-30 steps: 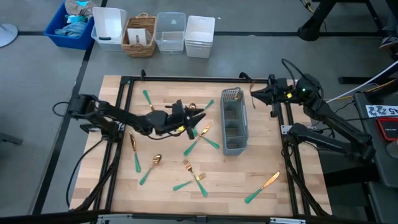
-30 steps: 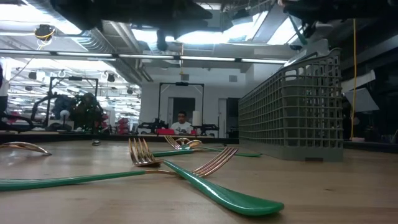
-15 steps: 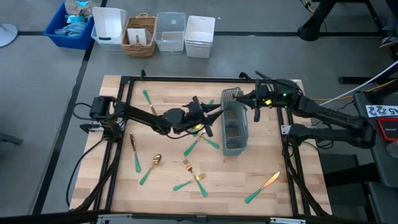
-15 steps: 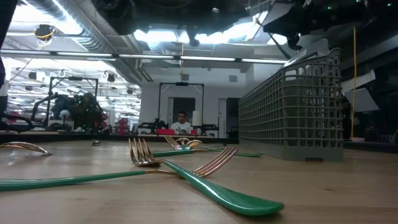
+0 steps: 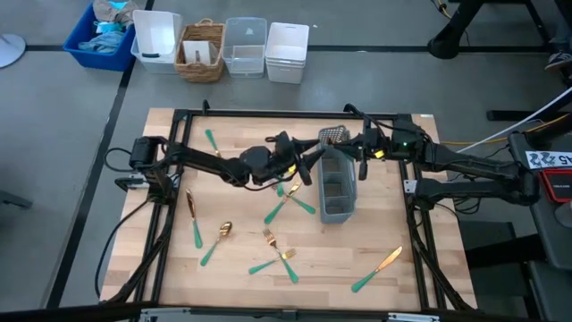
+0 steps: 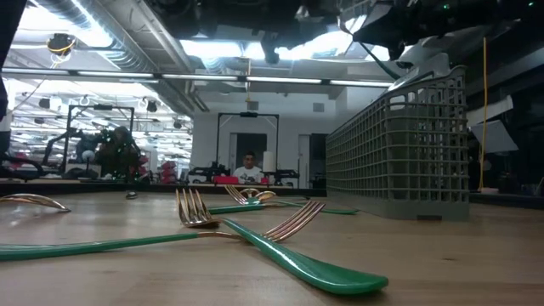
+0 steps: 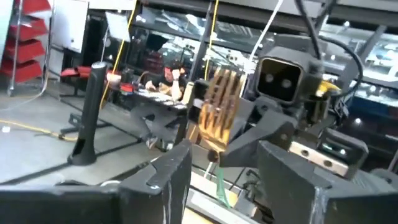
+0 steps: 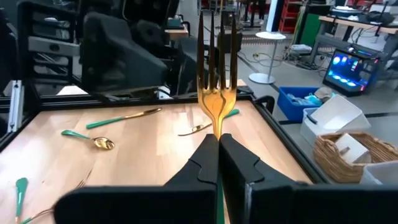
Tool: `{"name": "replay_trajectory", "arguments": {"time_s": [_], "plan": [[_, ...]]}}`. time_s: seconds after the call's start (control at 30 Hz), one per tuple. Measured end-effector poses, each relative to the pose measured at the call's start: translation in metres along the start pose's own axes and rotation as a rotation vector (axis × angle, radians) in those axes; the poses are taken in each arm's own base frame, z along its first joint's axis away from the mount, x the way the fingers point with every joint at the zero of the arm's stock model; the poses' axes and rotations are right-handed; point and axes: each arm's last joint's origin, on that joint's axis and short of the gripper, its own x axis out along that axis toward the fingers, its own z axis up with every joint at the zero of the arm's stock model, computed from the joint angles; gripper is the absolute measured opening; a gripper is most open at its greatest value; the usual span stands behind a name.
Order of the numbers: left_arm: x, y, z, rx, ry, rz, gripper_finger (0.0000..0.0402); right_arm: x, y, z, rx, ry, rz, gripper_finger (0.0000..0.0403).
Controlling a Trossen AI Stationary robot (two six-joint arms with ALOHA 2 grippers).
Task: Sort silverware
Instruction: Put the top right fork in the middle section of the basket
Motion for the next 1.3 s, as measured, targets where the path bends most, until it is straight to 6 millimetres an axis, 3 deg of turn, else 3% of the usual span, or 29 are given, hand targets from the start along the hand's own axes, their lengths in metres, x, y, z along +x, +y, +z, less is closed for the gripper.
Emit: {"name": "replay_trajectory", "arguments": {"time_s": [0.63,0.97,1.3], "plan": [[0.005,0.006,-0.009,-0.019,0.017,0.034,0.0173,0.016,-0.004,-0.01,0.011,0.059,-0.057,0.0007],[0.01,0.021,-0.011,-0.077,0.048,0.093,0.0173,0.016,-0.004,-0.011,0.012,0.071,-0.057,0.0007],[0.01,0.022,-0.012,-0.084,0.058,0.097,0.0172,0.016,-0.004,-0.015,0.024,0.105,-0.055,0.0007]]}}
